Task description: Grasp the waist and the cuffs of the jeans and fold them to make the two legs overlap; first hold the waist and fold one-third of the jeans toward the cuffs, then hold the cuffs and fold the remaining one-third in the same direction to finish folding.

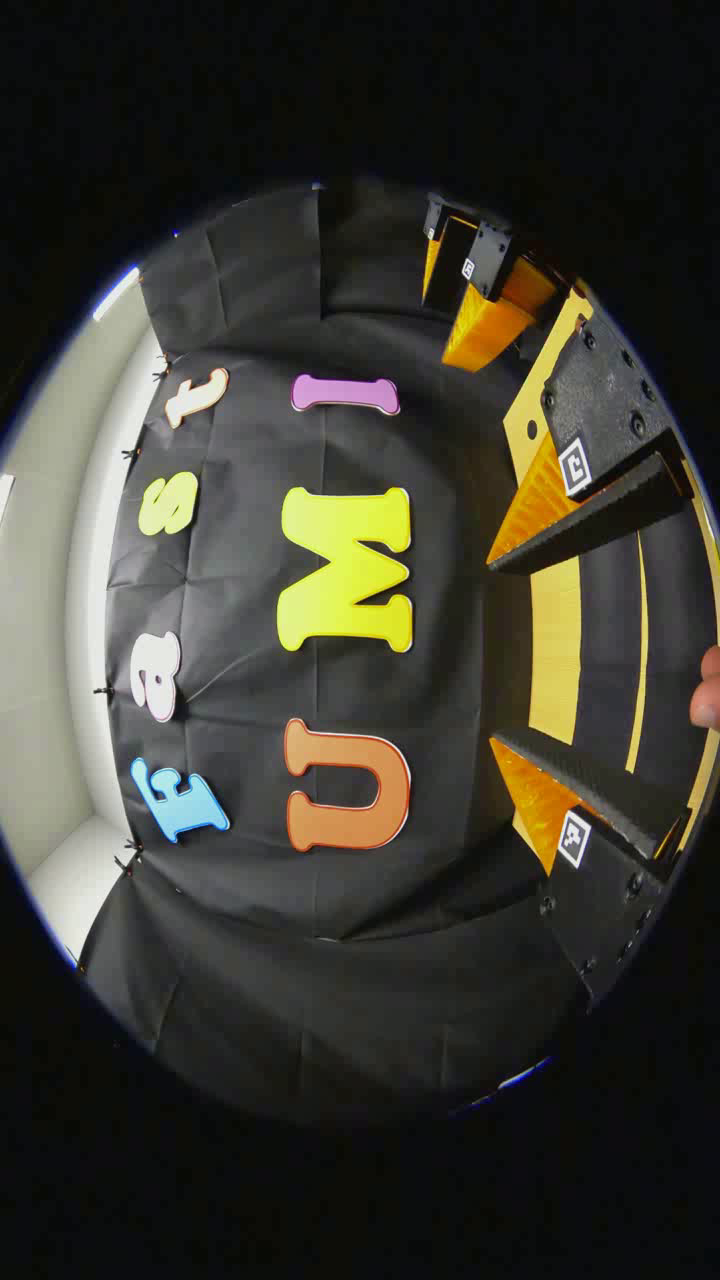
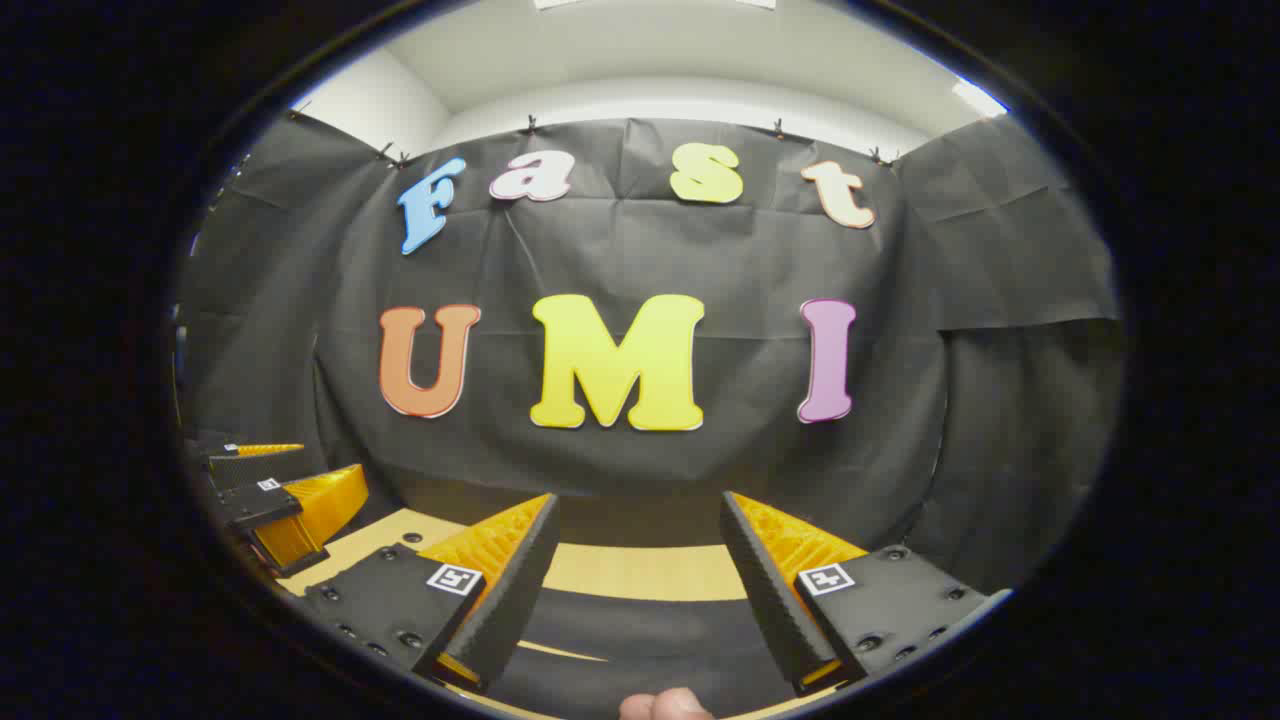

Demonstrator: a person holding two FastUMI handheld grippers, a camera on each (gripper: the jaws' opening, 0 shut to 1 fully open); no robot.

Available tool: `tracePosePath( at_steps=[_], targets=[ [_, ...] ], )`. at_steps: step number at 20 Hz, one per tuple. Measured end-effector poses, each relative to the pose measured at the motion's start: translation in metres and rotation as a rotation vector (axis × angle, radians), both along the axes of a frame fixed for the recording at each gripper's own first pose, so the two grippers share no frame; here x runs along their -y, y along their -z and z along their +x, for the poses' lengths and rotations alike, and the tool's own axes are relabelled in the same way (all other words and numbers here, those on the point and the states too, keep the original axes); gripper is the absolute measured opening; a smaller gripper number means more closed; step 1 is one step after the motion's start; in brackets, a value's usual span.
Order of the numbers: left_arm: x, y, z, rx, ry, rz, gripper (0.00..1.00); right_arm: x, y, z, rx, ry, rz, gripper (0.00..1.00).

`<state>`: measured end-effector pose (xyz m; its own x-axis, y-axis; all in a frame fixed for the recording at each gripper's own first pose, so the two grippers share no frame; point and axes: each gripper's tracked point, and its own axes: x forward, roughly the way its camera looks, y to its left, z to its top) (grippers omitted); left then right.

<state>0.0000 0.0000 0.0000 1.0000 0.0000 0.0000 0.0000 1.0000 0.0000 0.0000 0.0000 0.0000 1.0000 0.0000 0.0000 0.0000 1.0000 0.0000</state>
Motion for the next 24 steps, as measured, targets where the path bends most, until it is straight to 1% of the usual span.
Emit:
tracePosePath(
  at_steps=[5,8,9,10,11,13,15,16,19,20,24],
  targets=[
    [-0.009,0.000,-0.003,0.003,-0.024,0.017,0.98,-0.019,-0.003,0.005,-0.006,-0.047,-0.002,0.99],
    [-0.012,-0.006,-0.003,0.023,-0.030,0.037,0.98,-0.021,-0.004,0.008,-0.004,-0.050,0.004,0.99],
    [-0.014,-0.007,-0.002,0.030,-0.035,0.042,1.00,-0.020,-0.006,0.010,-0.001,-0.047,0.005,0.99],
    [-0.014,-0.008,-0.001,0.032,-0.036,0.043,1.00,-0.018,-0.005,0.010,0.000,-0.046,0.009,0.98],
    [-0.014,-0.008,0.000,0.032,-0.037,0.041,0.98,-0.015,-0.006,0.012,0.002,-0.041,0.012,0.98],
    [-0.015,-0.008,0.002,0.033,-0.039,0.041,0.98,-0.009,-0.006,0.013,0.002,-0.032,0.012,0.98],
    [-0.015,-0.007,0.005,0.032,-0.038,0.034,1.00,-0.002,-0.006,0.014,0.000,-0.021,0.017,0.98],
    [-0.015,-0.005,0.006,0.028,-0.034,0.027,0.98,0.003,-0.005,0.015,-0.005,-0.012,0.021,0.98],
    [-0.016,-0.001,0.007,0.020,-0.027,0.006,0.98,0.021,-0.005,0.018,-0.012,0.012,0.030,0.98],
    [-0.017,0.001,0.009,0.018,-0.026,0.001,1.00,0.031,-0.004,0.018,-0.016,0.029,0.032,0.98],
    [-0.037,0.013,0.016,-0.010,-0.043,-0.016,0.98,0.075,0.008,0.015,-0.044,0.101,0.037,0.98]
  ],
)
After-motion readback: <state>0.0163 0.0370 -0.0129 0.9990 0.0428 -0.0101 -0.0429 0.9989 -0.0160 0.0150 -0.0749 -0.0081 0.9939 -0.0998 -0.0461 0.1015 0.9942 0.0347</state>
